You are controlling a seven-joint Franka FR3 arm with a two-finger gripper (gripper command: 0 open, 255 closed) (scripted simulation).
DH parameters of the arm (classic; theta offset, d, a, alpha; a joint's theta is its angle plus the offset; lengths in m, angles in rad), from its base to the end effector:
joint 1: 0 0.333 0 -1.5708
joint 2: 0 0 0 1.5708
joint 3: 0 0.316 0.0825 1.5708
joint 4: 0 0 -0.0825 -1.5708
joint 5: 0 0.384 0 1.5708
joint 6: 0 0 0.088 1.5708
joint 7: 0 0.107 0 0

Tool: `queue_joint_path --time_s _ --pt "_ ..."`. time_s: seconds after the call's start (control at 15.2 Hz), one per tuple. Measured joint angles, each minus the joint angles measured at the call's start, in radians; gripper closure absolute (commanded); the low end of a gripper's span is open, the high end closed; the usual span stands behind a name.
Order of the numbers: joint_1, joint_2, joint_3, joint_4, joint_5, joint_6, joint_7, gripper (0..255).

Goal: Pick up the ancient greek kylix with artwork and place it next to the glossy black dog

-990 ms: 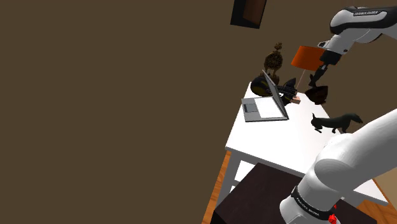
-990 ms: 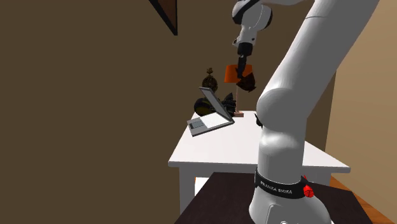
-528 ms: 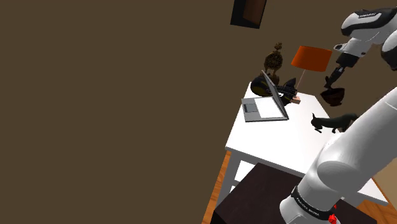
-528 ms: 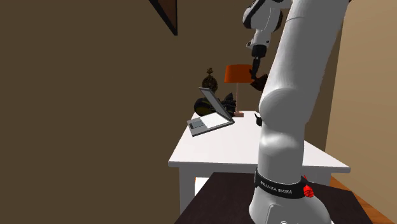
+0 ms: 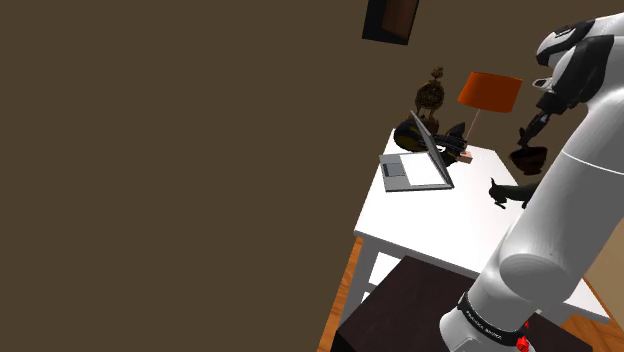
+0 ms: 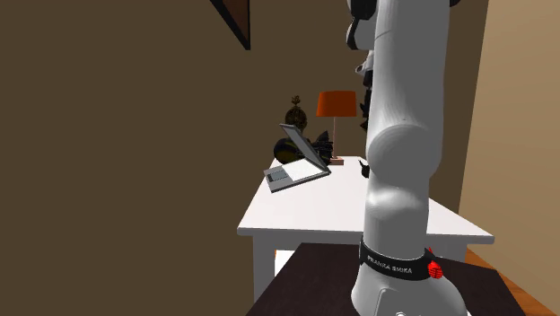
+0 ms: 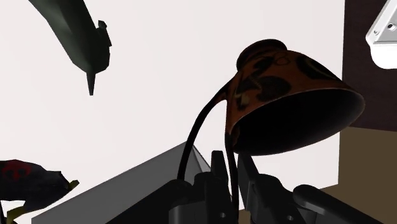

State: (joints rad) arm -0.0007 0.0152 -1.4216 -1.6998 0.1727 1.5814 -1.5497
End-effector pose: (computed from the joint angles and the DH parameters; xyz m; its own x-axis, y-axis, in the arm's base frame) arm 0.1028 -0.5401 0.5648 0.9828 0.1031 0.1530 0.1226 -0.9847 -0.1237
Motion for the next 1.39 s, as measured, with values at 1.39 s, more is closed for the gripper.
queue_joint_path --time_s 1.39 --pt "-0.039 0.091 0.018 -0.257 0.096 0.258 -0.104 255"
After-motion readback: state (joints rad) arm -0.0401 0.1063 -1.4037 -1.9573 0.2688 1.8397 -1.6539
